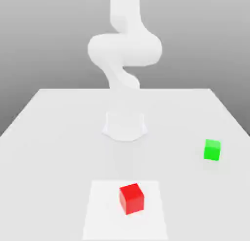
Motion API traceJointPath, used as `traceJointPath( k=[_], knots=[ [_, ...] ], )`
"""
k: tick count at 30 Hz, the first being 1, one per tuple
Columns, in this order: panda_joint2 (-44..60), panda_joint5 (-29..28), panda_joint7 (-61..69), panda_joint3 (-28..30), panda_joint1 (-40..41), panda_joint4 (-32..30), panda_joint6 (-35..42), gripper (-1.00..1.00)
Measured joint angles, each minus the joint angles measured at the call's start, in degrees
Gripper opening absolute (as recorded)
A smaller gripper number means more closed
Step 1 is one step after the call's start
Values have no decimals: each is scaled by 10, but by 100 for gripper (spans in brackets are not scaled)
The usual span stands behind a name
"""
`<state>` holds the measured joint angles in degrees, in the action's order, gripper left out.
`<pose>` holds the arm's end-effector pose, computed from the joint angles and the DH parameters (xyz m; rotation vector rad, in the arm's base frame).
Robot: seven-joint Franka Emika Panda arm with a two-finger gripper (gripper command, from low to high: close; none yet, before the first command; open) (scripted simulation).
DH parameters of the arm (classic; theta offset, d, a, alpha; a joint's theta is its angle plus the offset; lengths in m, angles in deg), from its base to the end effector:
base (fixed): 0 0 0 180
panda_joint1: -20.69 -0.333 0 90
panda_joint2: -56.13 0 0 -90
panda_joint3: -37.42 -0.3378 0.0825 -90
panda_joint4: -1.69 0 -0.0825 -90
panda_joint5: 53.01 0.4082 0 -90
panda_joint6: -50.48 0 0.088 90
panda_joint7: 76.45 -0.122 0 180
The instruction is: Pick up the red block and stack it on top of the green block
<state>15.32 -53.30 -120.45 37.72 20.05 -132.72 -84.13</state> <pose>0.4007 0.0016 0.6650 -2.5249 1.0082 -0.9421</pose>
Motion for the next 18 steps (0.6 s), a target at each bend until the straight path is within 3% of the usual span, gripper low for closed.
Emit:
traceJointPath(
  k=[18],
  knots=[
    [380,0,154,21,-40,-196,-214,0]
  ],
)
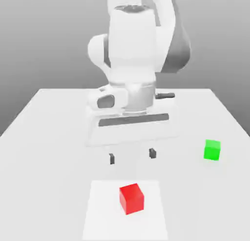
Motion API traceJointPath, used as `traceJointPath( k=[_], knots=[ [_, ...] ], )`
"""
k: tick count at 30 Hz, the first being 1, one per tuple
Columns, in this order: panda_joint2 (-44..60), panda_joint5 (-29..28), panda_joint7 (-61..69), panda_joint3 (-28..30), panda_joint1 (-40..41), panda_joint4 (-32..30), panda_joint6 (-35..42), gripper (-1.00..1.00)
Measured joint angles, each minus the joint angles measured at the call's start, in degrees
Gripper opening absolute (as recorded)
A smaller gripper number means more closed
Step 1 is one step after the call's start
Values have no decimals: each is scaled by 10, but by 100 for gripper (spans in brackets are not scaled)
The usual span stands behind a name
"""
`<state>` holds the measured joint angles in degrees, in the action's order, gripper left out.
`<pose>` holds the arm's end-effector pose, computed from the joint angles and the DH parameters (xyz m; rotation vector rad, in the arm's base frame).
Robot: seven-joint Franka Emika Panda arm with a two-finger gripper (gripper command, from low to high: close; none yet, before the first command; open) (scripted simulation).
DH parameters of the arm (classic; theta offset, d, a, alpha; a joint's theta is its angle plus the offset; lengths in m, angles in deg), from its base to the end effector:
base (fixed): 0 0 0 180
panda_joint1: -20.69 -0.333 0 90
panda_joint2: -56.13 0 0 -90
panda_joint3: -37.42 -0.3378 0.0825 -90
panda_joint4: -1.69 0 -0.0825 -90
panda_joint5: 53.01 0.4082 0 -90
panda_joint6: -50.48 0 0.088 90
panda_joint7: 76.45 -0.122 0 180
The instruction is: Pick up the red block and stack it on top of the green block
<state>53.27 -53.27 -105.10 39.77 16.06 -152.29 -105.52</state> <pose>0.4326 0.0176 0.2428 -3.0355 0.7047 -0.1279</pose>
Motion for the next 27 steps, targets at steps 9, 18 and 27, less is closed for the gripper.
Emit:
traceJointPath(
  k=[9,18,27],
  knots=[
    [179,18,33,-13,8,-8,-138,-100],
    [147,12,29,-12,8,-12,-110,-100],
    [15,31,65,-68,-99,-48,-15,-100]
  ],
)
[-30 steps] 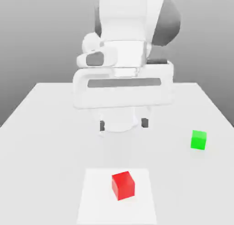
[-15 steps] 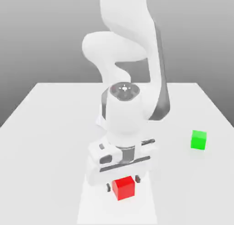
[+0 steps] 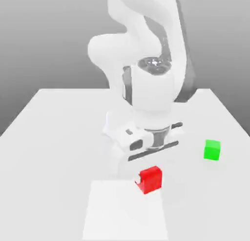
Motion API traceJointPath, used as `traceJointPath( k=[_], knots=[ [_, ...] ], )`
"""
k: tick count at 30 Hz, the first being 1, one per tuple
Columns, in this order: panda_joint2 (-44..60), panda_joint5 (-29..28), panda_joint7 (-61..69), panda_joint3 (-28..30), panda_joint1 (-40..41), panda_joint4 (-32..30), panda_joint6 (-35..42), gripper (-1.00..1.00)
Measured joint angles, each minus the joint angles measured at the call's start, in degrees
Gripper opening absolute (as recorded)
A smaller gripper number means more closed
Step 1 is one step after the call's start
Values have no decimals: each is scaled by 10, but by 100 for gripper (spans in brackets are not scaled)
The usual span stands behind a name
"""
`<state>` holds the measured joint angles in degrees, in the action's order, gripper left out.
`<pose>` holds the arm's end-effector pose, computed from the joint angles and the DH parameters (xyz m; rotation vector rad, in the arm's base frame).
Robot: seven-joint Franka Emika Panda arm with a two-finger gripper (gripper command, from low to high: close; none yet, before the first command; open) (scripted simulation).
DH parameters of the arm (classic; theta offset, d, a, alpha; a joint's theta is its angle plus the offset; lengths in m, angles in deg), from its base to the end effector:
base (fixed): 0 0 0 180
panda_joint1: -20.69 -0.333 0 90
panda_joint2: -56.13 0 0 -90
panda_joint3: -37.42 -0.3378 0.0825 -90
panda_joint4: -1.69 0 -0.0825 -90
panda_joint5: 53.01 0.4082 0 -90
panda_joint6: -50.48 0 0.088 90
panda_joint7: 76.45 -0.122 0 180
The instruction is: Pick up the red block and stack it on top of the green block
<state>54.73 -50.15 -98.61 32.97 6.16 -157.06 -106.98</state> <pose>0.3749 0.1268 0.2059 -3.1207 0.1587 0.0067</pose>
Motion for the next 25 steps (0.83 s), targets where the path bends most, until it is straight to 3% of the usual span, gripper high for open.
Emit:
traceJointPath(
  k=[14,17,21,22,25],
  knots=[
    [-114,76,126,-164,-280,-69,41,-100],
    [-73,51,112,-179,-280,-71,-1,-100],
    [8,-31,55,-178,-262,-69,-76,-100],
    [27,-59,36,-169,-263,-69,-93,100],
    [27,-59,36,-169,-260,-69,-93,100]
  ],
)
